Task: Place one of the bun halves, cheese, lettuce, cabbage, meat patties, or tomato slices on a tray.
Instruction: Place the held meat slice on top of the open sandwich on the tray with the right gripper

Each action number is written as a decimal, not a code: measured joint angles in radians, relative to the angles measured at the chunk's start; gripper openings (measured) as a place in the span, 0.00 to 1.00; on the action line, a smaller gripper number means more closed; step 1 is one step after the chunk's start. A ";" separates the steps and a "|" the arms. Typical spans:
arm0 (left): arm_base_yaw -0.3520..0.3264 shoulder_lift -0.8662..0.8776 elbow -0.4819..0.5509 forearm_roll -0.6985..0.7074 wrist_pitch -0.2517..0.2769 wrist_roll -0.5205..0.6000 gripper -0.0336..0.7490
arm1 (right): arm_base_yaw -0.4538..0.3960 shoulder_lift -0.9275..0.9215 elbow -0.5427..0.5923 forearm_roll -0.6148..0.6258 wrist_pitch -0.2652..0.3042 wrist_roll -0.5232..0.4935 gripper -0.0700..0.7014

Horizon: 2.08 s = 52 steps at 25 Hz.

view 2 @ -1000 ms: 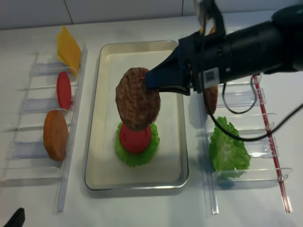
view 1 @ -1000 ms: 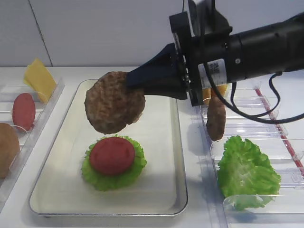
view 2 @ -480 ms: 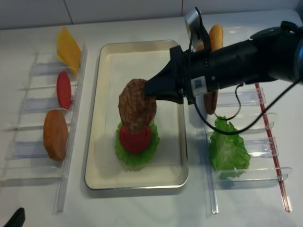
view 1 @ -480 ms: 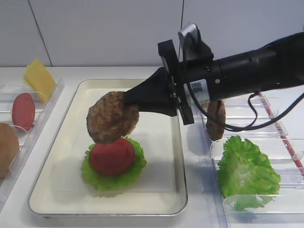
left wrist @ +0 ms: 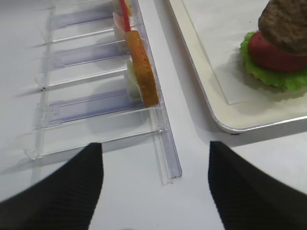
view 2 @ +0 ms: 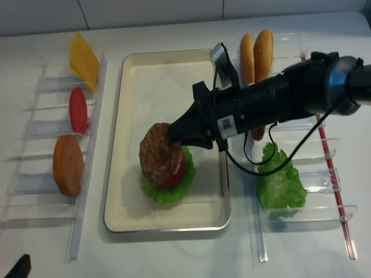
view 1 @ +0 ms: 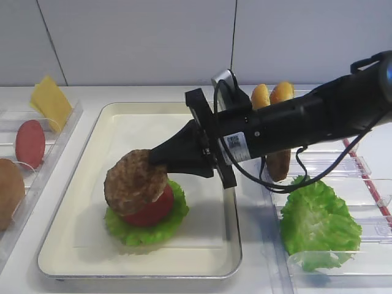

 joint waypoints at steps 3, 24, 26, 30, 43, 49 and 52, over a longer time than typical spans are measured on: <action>0.000 0.000 0.000 0.000 0.000 0.000 0.63 | 0.000 0.027 0.000 0.013 0.000 -0.017 0.26; 0.000 0.000 0.000 0.000 0.000 0.000 0.63 | 0.000 0.040 0.000 0.007 -0.089 -0.064 0.26; 0.000 0.000 0.000 0.000 0.000 0.000 0.63 | 0.000 0.040 0.000 0.016 -0.087 -0.064 0.26; 0.000 0.000 0.000 0.000 0.000 0.000 0.63 | 0.000 0.040 0.000 0.025 -0.093 -0.073 0.26; 0.000 0.000 0.000 0.000 0.000 0.000 0.63 | 0.002 0.119 -0.002 0.061 0.006 -0.081 0.26; 0.000 0.000 0.000 0.000 0.000 0.000 0.63 | 0.002 0.119 -0.002 0.061 0.007 -0.101 0.26; 0.000 0.000 0.000 0.000 0.000 0.000 0.63 | 0.002 0.119 -0.002 0.061 0.007 -0.101 0.26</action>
